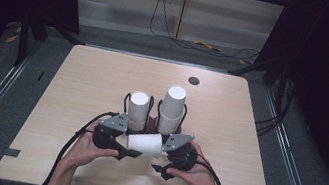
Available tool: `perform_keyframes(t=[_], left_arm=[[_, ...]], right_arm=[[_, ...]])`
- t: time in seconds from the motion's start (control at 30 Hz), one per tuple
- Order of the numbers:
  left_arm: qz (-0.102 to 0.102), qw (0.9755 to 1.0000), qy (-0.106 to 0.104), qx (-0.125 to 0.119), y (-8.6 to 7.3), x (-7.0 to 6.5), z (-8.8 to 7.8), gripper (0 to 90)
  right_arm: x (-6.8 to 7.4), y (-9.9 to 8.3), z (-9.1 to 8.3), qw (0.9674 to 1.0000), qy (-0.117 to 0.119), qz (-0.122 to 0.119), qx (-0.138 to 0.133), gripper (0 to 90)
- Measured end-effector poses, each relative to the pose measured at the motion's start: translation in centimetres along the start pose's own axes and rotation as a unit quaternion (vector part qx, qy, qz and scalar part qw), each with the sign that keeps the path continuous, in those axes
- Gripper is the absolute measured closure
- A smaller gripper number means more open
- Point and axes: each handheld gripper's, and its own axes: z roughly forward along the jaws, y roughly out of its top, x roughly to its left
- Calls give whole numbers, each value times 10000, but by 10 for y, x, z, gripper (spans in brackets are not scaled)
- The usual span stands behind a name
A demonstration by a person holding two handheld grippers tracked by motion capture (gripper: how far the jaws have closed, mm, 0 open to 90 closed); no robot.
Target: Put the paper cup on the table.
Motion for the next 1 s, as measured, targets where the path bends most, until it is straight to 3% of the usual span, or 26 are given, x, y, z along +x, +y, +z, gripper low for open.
perform_keyframes(t=[0.27, 0.53, 0.63, 0.73, 0.83, 1.0], left_arm=[[24, 9994, 77, -347, -4, -3, -1, 338], [-39, 9980, 69, -625, -13, -3, -1, 335], [-49, 9974, 65, -715, -14, -3, -2, 335], [-82, 9961, 22, -880, -17, -4, -3, 334], [-99, 9955, 33, -937, -19, -4, -3, 334], [-109, 9944, -57, -1053, -22, -3, -2, 334]], right_arm=[[2, -10, -1, 9998, -58, 85, -179, 156], [1, -16, -9, 9972, 0, 253, -711, 161], [1, -16, -10, 9966, 9, 264, -780, 160], [2, -18, -10, 9951, 13, 306, -944, 154], [2, -23, -12, 9910, 25, 418, -1275, 154], [3, -27, -12, 9884, 94, 505, -1428, 154]])
